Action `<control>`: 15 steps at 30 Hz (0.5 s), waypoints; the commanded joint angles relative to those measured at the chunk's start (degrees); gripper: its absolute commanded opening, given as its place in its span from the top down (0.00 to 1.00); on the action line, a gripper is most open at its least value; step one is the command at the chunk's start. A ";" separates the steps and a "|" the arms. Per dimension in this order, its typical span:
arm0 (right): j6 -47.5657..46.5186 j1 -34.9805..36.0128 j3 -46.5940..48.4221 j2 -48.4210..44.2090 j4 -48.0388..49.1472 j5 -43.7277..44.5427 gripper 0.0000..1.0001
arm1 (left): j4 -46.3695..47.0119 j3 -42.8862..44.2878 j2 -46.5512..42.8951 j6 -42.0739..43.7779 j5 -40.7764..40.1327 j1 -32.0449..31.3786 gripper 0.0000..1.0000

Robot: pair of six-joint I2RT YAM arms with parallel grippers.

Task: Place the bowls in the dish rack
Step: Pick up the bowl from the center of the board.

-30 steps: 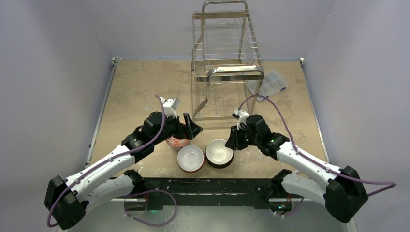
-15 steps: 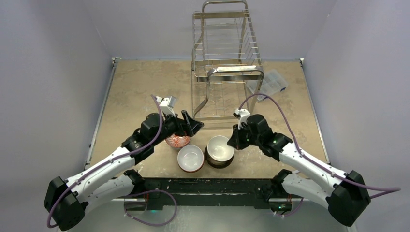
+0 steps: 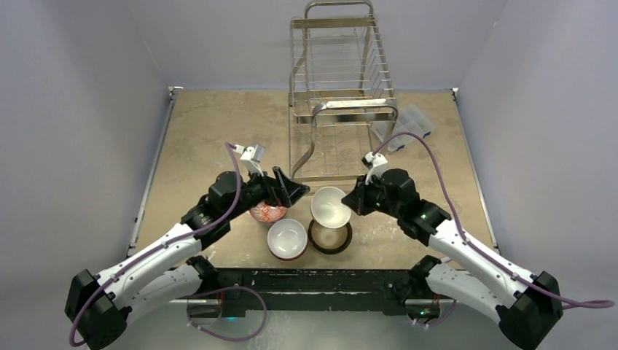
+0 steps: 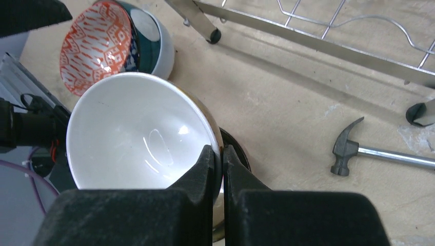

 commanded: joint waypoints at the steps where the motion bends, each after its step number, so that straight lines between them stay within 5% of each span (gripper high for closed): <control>1: 3.17 -0.87 5.05 1.38 10.71 -0.74 1.00 | 3.68 -0.07 -1.05 -2.43 1.18 0.08 0.01; 10: 8.98 -12.75 3.97 1.70 23.36 -15.54 1.00 | 10.79 1.23 2.27 -6.12 5.44 0.08 0.01; 15: 8.46 -13.49 5.79 1.58 23.48 -16.61 1.00 | 12.21 2.89 5.50 -7.46 7.72 0.02 0.01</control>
